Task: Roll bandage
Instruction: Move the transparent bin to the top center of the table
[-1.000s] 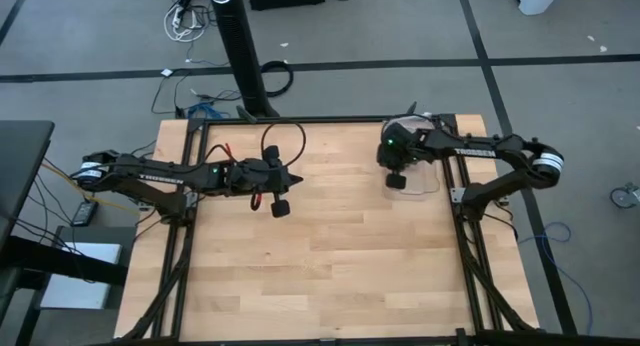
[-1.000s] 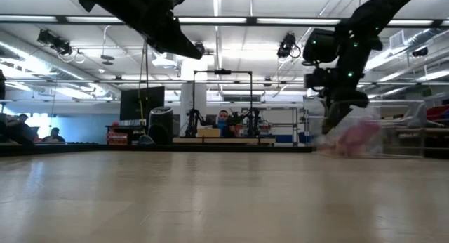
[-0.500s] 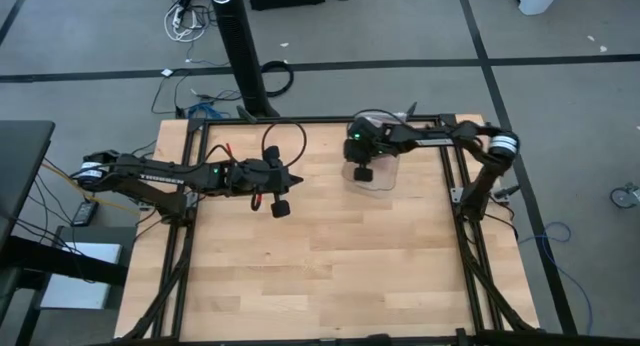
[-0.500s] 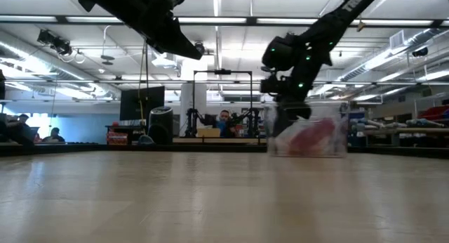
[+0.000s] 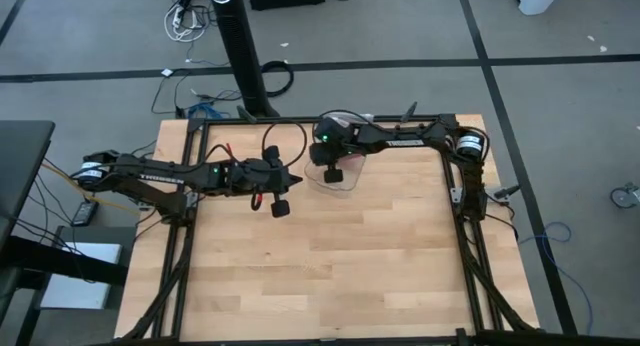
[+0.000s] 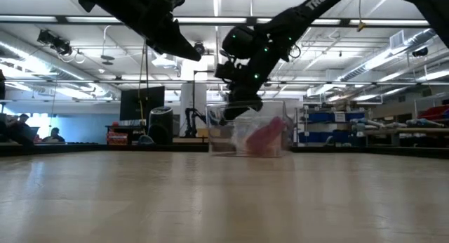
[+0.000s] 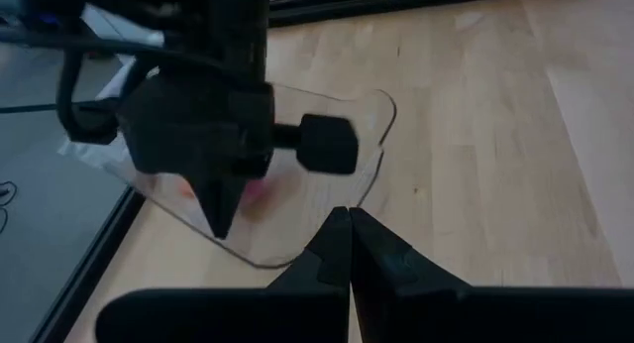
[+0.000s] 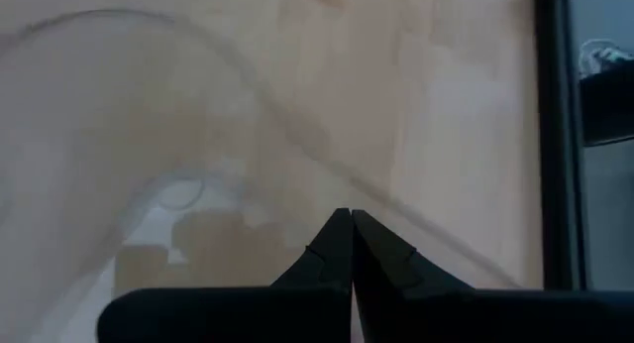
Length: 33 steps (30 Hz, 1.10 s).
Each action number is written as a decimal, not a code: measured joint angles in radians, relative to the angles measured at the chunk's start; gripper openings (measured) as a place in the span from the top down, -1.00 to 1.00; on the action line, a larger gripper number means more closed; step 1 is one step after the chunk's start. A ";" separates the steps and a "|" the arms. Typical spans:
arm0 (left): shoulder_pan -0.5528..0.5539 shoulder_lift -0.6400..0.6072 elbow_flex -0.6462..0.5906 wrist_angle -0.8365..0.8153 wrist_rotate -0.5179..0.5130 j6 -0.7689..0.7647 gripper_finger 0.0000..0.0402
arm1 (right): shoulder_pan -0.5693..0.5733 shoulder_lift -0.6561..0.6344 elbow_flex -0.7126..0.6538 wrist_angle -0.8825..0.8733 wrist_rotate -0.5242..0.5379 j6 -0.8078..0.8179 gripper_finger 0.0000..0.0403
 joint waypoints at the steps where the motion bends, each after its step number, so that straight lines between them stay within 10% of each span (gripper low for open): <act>1: 0.000 0.000 0.000 -0.005 0.000 0.000 0.98 | 0.008 0.001 0.017 -0.026 0.002 0.000 1.00; 18: 0.000 -0.038 0.000 -0.041 0.014 -0.029 0.98 | -0.052 -0.402 0.028 -0.742 0.260 0.459 1.00; 33: 0.010 -0.164 0.000 -0.177 0.027 -0.065 0.98 | -0.296 -0.423 -0.464 -0.145 -0.003 0.449 1.00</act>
